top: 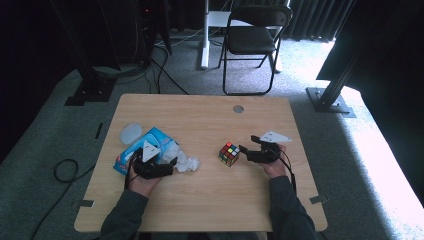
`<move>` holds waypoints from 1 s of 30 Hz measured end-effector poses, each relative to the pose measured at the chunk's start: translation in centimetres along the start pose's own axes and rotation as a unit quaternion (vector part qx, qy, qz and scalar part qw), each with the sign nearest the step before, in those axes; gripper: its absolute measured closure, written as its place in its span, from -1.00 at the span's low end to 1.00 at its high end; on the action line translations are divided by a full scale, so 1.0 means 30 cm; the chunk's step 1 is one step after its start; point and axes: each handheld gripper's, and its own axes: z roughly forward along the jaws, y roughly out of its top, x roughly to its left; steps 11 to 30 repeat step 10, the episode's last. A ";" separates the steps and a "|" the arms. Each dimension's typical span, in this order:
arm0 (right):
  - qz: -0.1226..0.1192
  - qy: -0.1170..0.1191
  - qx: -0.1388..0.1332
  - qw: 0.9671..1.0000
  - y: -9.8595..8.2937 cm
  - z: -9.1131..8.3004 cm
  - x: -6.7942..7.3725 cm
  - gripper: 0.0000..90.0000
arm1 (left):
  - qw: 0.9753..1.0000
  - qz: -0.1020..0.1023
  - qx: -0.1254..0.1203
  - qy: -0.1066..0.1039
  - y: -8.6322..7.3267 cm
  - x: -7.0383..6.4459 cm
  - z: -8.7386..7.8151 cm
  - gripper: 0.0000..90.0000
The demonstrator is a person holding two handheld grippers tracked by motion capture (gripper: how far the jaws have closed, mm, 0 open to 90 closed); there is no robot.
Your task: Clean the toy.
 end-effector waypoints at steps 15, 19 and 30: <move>0.002 -0.004 0.000 1.000 -0.002 -0.006 -0.009 -0.39 | 1.000 -0.012 -0.015 0.005 0.002 0.027 -0.021 -0.71; 0.002 -0.004 0.000 1.000 -0.002 -0.006 -0.009 -0.39 | 1.000 -0.012 -0.015 0.005 0.002 0.027 -0.021 -0.71; 0.002 -0.004 0.000 1.000 -0.002 -0.006 -0.009 -0.39 | 1.000 -0.012 -0.015 0.005 0.002 0.027 -0.021 -0.71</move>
